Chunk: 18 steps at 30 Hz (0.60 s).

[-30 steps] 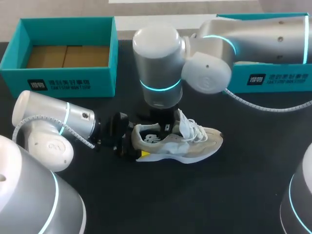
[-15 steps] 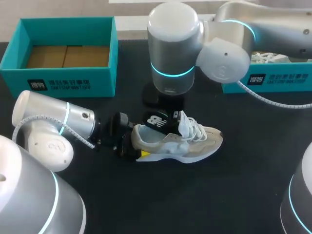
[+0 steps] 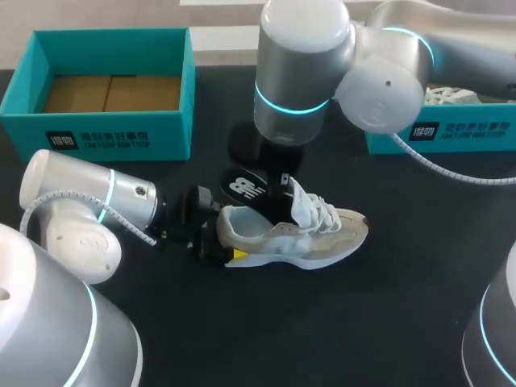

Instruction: Take the shoe out of the shoebox, open the shoe tongue, remove and reinsert the insole, then place the shoe into the shoebox

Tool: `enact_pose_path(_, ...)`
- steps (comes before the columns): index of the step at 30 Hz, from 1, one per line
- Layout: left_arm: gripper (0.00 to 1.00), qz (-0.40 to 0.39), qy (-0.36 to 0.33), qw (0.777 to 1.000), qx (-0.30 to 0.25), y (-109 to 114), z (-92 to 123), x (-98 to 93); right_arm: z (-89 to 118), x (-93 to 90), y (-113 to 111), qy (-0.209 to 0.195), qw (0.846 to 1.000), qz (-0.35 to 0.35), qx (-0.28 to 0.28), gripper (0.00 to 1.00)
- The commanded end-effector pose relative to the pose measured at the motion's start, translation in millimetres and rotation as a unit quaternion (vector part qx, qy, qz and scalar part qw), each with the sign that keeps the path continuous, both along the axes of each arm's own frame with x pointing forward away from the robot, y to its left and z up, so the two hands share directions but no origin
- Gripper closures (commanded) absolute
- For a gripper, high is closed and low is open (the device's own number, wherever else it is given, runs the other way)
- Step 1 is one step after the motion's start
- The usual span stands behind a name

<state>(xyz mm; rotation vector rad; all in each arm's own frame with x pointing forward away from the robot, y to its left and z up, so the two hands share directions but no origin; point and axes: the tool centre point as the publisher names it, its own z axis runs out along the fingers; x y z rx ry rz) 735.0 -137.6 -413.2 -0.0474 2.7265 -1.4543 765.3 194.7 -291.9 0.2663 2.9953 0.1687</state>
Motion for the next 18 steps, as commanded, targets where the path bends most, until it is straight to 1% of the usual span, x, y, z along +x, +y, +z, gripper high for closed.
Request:
enact_pose_path(1, 1.0, 0.0, 0.0, 1.0, 0.002, 0, -5, 2.1, 2, 6.7, 8, 0.013, 1.0, 0.016, 0.016, 1.0)
enact_pose_path(6, 1.0, 0.0, 0.0, 1.0, 0.002, 0, -5, 2.1, 6, 9.3, 18, 0.023, 0.999, 0.032, 0.027, 1.0)
enact_pose_path(11, 1.0, 0.0, 0.0, 1.0, 0.002, 0, -5, 2.1, 0, 6.4, 20, 0.048, 0.997, 0.028, 0.049, 1.0)
enact_pose_path(12, 1.0, 0.0, 0.0, 1.0, 0.002, 0, -5, 2.1, 0, 5.7, 20, 0.053, 0.997, 0.033, 0.052, 0.69)
enact_pose_path(13, 1.0, 0.0, 0.0, 1.0, 0.002, 0, -5, 2.1, -1, 5.4, 21, 0.059, 0.996, 0.035, 0.054, 0.0)
enact_pose_path(14, 1.0, 0.0, 0.0, 1.0, 0.002, 0, -5, 2.1, -1, 5.2, 21, 0.062, 0.996, 0.036, 0.056, 0.0)
enact_pose_path(17, 1.0, 0.0, 0.0, 1.0, 0.002, 0, -5, 2.1, 1, 3.3, 23, 0.089, 0.993, 0.034, 0.063, 0.0)
enact_pose_path(18, 1.0, 0.0, 0.0, 1.0, 0.002, 0, -5, 2.1, 1, 2.6, 23, 0.099, 0.991, 0.036, 0.081, 0.0)
